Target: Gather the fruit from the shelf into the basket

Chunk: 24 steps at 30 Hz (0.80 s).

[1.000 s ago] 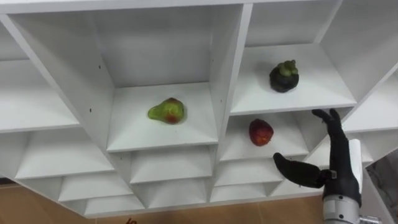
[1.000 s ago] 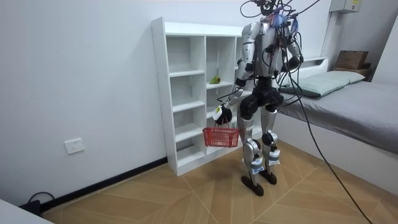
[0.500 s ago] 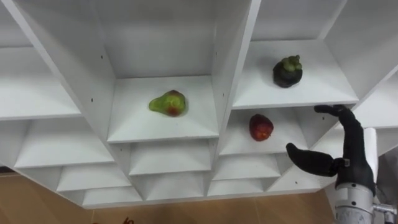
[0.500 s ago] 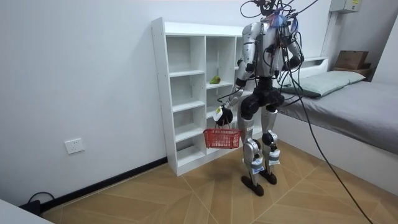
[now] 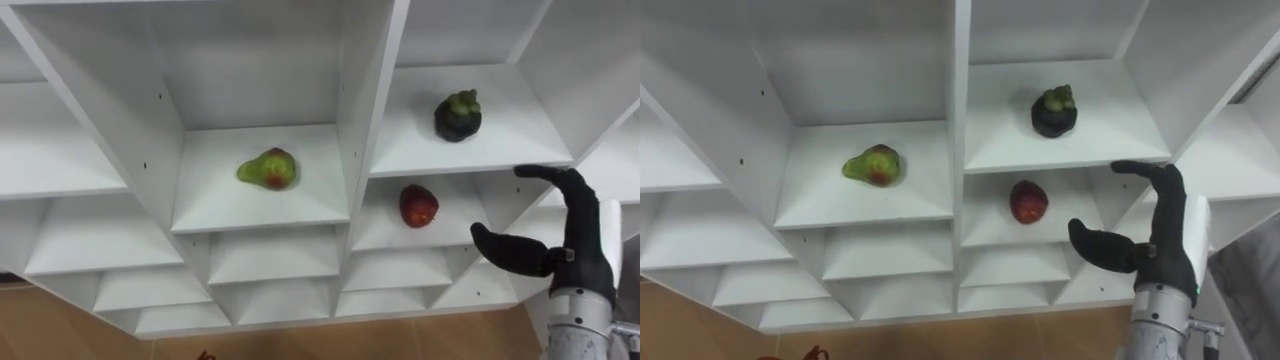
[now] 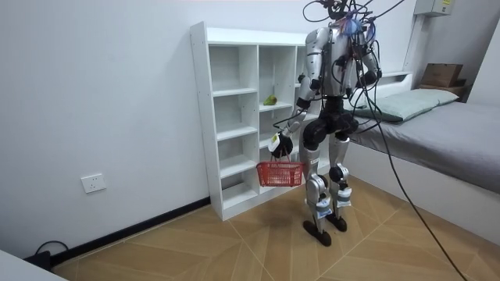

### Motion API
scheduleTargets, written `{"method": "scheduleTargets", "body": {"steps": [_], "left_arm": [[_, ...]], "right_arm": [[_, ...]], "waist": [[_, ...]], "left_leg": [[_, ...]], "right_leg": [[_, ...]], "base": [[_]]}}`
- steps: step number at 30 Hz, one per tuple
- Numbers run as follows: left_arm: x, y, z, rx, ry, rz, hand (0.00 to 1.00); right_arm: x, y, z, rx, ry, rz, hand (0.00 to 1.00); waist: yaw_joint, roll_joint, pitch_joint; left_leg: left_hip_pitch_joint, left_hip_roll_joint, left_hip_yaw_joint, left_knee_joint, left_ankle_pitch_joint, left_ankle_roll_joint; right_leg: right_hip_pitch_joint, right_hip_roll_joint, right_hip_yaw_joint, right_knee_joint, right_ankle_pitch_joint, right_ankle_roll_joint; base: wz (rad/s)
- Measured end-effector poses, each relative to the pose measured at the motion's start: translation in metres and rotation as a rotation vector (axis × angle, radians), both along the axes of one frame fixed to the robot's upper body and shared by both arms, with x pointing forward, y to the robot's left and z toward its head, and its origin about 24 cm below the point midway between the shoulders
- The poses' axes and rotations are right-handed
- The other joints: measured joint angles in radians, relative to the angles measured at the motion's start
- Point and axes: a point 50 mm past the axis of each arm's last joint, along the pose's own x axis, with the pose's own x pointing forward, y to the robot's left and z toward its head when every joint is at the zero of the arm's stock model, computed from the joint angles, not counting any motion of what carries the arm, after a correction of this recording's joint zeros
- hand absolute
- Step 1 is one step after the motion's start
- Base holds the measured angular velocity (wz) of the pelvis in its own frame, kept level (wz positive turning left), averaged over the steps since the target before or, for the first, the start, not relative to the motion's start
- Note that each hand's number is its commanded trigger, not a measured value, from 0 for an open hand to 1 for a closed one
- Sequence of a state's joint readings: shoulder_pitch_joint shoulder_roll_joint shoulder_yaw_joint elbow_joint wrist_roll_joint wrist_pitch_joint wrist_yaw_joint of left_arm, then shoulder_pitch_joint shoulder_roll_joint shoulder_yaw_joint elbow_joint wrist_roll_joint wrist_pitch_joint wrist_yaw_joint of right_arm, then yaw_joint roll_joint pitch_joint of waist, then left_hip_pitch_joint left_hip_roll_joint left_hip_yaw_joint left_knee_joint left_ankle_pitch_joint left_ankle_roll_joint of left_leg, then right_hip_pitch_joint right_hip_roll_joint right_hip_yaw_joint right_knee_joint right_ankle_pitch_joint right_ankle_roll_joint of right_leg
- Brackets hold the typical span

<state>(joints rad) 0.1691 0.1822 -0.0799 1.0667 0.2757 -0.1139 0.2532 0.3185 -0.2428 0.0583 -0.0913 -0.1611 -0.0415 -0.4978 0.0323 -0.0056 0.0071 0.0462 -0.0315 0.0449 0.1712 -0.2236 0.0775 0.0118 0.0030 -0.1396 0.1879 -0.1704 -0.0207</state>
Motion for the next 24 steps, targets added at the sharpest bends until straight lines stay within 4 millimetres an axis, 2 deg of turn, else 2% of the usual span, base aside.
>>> {"method": "scheduleTargets", "body": {"steps": [6, 15, 21, 24], "left_arm": [[0.0, -0.002, -0.001, -0.01, 0.003, 0.005, 1.0], [-0.012, -0.001, -0.003, 0.0, 0.041, -0.002, 1.0], [-0.012, 0.004, -0.001, 0.026, 0.047, -0.033, 1.0], [-0.012, 0.005, -0.001, 0.035, 0.047, -0.041, 1.0]], "right_arm": [[0.0, 0.002, -0.001, 0.005, 0.009, 0.019, 0.0], [0.0, 0.008, -0.001, 0.014, 0.007, 0.035, 0.0], [-0.012, 0.016, 0.005, 0.029, -0.008, 0.058, 0.0], [-0.011, 0.024, 0.018, 0.042, -0.078, 0.099, 0.0]], "waist": [[0.003, -0.001, 0.0007], [-0.002, -0.008, 0.0037], [-0.003, -0.001, -0.0026], [-0.008, 0.002, -0.0054]], "left_leg": [[0.003, 0.003, -0.003, 0.001, 0.003, -0.004], [-0.002, 0.003, -0.005, -0.001, 0.003, -0.005], [-0.002, 0.003, 0.001, -0.002, 0.003, -0.005], [0.0, 0.003, 0.005, -0.002, 0.003, -0.005]], "right_leg": [[0.005, 0.003, 0.0, -0.002, 0.003, -0.005], [0.001, 0.003, -0.001, -0.001, 0.003, -0.006], [-0.002, 0.011, 0.007, -0.001, 0.004, -0.006], [-0.002, 0.012, 0.017, -0.002, 0.004, -0.006]], "base": [[0.0], [0.0], [-0.03], [-0.04]]}}
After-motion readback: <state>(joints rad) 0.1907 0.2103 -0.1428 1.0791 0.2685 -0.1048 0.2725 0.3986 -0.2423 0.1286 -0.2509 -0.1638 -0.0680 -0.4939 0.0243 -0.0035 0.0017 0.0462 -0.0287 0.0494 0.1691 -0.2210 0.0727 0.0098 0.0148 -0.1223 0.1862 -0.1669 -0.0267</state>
